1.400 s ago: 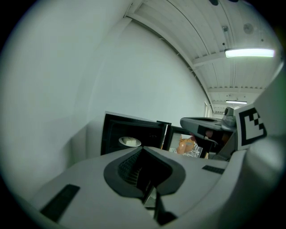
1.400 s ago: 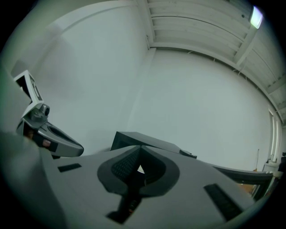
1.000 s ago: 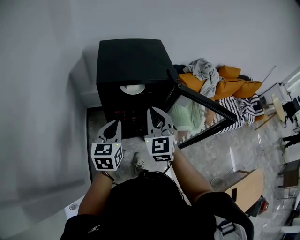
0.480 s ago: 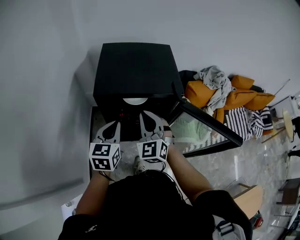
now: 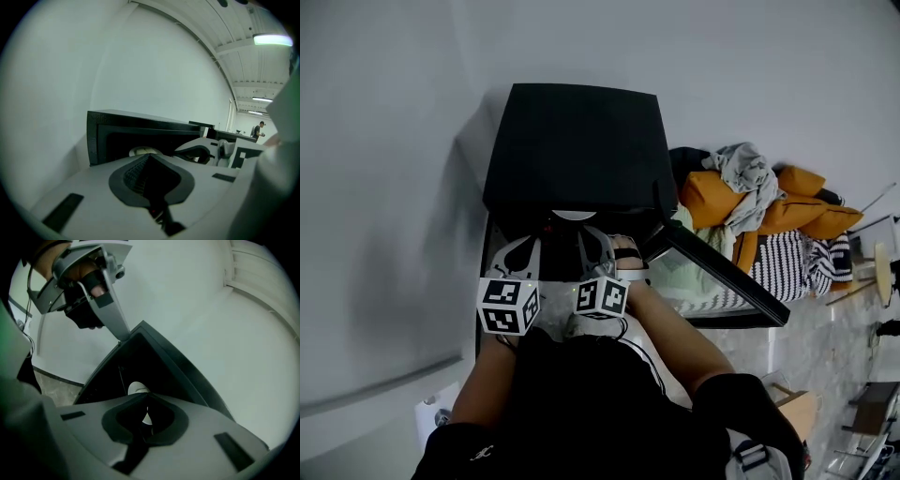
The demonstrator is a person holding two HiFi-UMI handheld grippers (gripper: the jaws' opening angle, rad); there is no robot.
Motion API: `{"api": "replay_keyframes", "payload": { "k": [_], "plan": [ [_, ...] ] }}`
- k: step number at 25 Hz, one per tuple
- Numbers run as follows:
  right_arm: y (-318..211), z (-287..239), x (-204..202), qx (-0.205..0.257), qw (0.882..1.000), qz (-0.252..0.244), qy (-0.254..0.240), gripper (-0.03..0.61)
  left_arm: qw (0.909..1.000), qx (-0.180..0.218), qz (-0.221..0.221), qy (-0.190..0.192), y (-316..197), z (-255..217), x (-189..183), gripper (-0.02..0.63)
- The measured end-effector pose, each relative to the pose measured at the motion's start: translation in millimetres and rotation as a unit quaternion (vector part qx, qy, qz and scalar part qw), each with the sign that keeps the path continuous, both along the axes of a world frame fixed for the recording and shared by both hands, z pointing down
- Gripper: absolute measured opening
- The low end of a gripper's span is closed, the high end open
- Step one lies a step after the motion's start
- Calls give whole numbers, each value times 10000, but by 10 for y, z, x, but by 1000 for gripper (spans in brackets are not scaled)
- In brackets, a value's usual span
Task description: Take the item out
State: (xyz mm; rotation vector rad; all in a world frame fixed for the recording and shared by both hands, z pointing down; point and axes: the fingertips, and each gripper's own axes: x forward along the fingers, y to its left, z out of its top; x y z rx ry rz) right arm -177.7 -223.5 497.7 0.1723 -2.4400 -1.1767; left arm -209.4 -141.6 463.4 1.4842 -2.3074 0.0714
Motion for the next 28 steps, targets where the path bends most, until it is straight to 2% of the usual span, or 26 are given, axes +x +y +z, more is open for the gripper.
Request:
{"api": "replay_keyframes", "payload": {
  "k": [4, 7, 12, 19, 26, 28],
  "plan": [
    [-27, 193, -89, 213, 9990, 120, 376, 9, 9999, -75, 89, 3, -41, 19, -111, 8],
    [-4, 330, -155, 256, 9979, 207, 562, 35, 9996, -136, 243, -11, -54, 52, -192, 8],
    [-32, 497, -237, 371, 9941, 453, 908, 127, 9986, -144, 503, 3, -35, 48, -224, 8],
    [-24, 696, -381, 1283, 9852, 407, 1060, 130, 9970, -154, 754, 106, 51, 139, -238, 8],
    [-151, 855, -477, 1480, 9779, 721, 1285, 129, 9959, -185, 870, 131, 149, 192, -285, 8],
    [-189, 844, -501, 1609, 9755, 816, 1256, 89, 9961, -184, 855, 136, 168, 196, -319, 8]
  ]
}}
